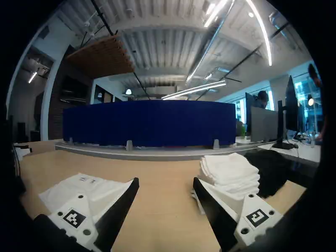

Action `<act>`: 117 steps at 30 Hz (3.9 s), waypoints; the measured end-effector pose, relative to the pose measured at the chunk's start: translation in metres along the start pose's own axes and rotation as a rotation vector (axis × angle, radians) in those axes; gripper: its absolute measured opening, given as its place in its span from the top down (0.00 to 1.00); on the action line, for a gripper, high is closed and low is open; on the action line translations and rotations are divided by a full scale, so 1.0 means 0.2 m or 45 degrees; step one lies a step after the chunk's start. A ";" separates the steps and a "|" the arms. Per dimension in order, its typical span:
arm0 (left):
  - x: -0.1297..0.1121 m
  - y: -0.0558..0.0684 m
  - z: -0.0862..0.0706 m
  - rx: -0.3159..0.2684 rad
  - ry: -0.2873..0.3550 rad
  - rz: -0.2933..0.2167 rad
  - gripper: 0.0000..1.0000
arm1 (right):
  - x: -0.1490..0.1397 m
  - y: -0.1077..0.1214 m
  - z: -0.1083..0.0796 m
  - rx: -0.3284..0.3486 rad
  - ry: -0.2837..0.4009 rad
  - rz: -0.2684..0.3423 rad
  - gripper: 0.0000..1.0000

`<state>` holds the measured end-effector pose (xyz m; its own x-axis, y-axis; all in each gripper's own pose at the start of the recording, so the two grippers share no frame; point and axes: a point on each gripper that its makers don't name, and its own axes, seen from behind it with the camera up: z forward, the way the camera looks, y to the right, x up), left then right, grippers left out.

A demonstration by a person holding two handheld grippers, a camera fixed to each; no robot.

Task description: Fold towel

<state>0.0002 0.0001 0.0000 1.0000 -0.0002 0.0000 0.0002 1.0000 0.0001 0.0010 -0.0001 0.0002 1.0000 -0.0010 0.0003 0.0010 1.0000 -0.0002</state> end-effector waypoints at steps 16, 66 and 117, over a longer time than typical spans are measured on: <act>0.00 0.01 -0.01 0.001 -0.001 0.000 0.06 | -0.01 0.00 0.00 -0.001 0.000 0.001 0.00; 0.89 0.34 -0.03 -0.380 -0.312 0.160 0.06 | 0.86 -0.21 -0.13 0.317 -0.335 -0.172 0.00; -0.44 0.71 -0.28 -0.908 -0.978 0.439 0.06 | -0.38 -0.51 -0.38 0.750 -0.973 -0.350 0.01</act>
<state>-0.0879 0.1431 -0.0555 0.6802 0.5261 0.5104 -0.0320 0.7170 -0.6963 -0.0741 -0.1016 -0.0751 0.6965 -0.4389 0.5678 0.0251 0.8056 0.5919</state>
